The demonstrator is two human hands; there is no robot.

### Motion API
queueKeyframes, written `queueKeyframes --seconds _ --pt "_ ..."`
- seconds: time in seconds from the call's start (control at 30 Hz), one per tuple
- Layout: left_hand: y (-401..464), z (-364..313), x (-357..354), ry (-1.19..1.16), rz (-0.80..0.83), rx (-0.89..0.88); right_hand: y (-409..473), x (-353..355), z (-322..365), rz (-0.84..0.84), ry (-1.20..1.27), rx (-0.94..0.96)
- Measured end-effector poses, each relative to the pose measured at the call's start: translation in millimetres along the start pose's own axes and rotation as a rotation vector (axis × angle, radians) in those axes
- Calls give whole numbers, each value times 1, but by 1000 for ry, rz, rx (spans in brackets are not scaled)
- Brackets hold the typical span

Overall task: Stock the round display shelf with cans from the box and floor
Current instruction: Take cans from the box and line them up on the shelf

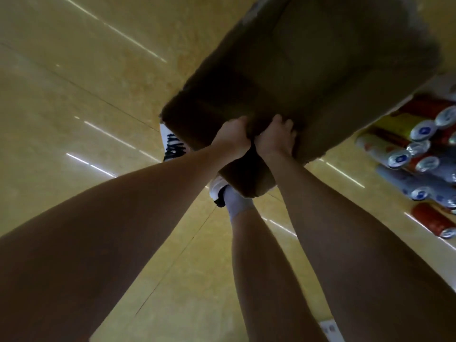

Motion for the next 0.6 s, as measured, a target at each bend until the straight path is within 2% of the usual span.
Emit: queueKeyframes --seconds 0.1,0.23,0.3,0.43,0.6 --pt "24 9 -21 -8 26 24 23 -32 -9 45 -78 35" --pt "34 21 -27 -5 15 43 29 -47 -8 -64 -209 121" --pt "26 24 -23 -1 -10 43 22 -43 -6 -43 -195 125" --pt "-7 17 2 2 -1 9 -13 -10 -3 -47 -86 133" --pt "-63 -11 73 107 -24 -23 -76 75 8 -12 97 146"
Point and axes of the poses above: each hand's wrist, its own y-axis towards the middle knuckle, its own x-axis out of the back of the hand, z = x × y, the point moved 3 cm from there along y, towards the middle knuckle, and after that the axes turned 10 degrees about -z, right-handed, at the moved point
